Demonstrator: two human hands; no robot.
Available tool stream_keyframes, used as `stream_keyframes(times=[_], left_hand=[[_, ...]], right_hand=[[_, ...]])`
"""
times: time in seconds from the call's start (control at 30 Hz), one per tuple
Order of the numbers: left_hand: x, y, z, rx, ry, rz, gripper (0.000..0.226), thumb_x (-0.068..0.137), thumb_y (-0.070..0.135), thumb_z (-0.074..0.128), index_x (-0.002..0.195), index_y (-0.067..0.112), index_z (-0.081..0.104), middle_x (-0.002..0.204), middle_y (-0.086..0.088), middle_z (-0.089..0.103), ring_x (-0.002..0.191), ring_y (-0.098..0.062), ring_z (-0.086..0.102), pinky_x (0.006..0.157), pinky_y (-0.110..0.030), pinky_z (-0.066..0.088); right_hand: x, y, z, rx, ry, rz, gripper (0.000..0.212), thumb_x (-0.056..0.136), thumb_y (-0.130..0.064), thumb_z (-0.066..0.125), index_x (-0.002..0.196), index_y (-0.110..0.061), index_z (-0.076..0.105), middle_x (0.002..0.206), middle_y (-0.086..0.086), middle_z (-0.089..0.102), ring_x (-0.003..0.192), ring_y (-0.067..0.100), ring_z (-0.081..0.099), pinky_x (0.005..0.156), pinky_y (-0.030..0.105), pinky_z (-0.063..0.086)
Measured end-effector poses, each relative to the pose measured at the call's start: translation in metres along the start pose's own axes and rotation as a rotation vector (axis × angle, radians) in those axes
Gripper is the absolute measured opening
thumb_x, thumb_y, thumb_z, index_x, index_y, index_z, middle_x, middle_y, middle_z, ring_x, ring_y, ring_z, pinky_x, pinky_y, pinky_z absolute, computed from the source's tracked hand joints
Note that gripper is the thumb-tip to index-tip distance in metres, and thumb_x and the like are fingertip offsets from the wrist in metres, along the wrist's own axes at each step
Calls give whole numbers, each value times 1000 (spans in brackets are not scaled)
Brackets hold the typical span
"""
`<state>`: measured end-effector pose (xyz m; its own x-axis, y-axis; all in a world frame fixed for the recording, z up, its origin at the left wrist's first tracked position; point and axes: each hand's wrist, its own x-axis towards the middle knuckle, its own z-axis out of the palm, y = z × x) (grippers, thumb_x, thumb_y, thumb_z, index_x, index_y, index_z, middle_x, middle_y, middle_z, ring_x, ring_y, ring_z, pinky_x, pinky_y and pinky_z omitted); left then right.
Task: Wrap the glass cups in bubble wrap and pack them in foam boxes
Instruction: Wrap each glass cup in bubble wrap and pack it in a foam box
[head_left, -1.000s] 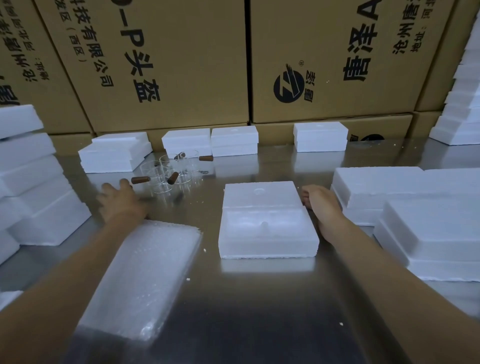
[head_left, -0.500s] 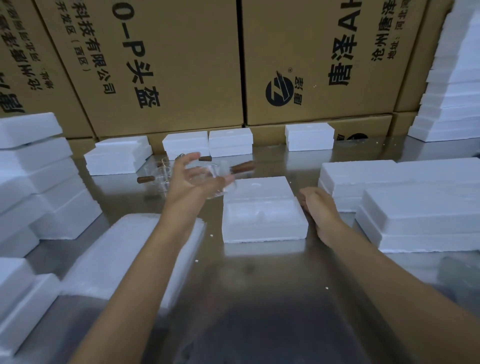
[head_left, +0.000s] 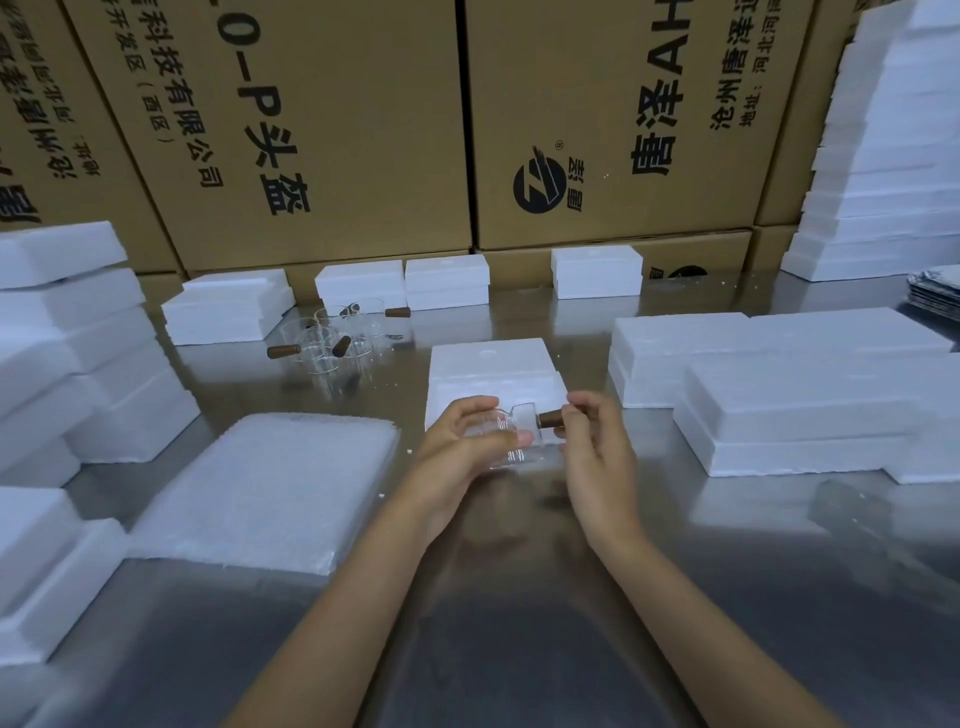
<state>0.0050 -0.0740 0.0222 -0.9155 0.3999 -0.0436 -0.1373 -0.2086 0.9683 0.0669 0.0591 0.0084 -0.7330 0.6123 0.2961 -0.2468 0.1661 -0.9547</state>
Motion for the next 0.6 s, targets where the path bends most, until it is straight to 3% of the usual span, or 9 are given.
stream_keyframes(times=[0.1,0.17,0.27,0.4,0.6], left_hand=[[10,-4,0,-27,57,52,66,58,10,89,120,12,65,122,-9,67,109,-28,69,100,-47,54],[15,-4,0,-59,69,77,63,61,11,87,120,10,65,122,-9,66,101,-25,70,89,-39,58],[20,-3,-1,-111,77,98,55,63,12,87,115,8,66,112,-4,67,87,-17,70,73,-27,56],[24,-7,-5,-172,53,122,44,68,14,88,107,11,68,111,-11,66,96,-23,69,82,-30,57],[19,-6,2,-125,38,112,61,61,33,91,114,14,68,118,-11,69,100,-22,70,92,-37,55]], right_hand=[[3,2,8,-15,-32,-34,26,94,-15,57,115,-30,53,108,-11,65,91,-2,63,71,8,44],[5,4,15,-99,-31,-143,35,88,-13,65,118,-27,52,121,-9,58,99,3,61,77,12,46],[10,6,27,-372,-34,-368,45,82,-27,72,123,-22,53,138,-7,39,108,9,56,84,24,50],[10,5,37,-607,-63,-559,58,73,-40,65,125,-21,52,136,-5,42,115,18,55,85,35,53],[11,10,35,-469,-30,-532,57,75,-27,76,125,-17,50,125,-1,42,113,19,53,79,35,55]])
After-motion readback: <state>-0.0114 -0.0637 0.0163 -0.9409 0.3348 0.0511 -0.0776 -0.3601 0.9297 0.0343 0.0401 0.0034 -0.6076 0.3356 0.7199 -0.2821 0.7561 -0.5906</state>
